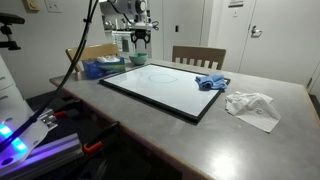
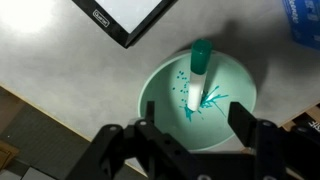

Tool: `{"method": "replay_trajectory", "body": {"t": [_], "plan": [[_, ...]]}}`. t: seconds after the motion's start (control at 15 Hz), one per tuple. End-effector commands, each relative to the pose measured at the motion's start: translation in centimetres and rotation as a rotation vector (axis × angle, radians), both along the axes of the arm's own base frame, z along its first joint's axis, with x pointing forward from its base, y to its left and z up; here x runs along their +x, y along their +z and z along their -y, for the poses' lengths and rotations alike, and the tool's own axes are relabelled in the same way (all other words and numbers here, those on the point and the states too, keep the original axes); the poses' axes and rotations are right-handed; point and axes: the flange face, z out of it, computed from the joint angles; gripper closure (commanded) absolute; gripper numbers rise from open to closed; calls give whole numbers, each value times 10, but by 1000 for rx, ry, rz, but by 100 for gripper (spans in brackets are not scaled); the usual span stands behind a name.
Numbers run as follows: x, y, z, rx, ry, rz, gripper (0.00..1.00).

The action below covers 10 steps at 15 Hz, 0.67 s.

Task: Use the marker in the bowl to draw a circle on the white board then put it back

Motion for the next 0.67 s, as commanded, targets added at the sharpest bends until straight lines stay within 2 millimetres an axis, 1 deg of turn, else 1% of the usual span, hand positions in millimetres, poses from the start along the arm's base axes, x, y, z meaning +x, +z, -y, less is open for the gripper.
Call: {"method": "replay_trajectory", "body": {"t": [0.0, 0.07, 0.13, 0.2, 0.4, 0.6], "plan": [[-9, 36, 3, -126, -28, -26, 0], [-19, 50, -4, -182, -68, -46, 0], [-23, 61, -2, -222, -96, -64, 0], [-29, 77, 1, -266, -128, -81, 0], [-50, 118, 11, -368, -202, -151, 0], [-63, 149, 24, -401, -220, -203, 0]]}}
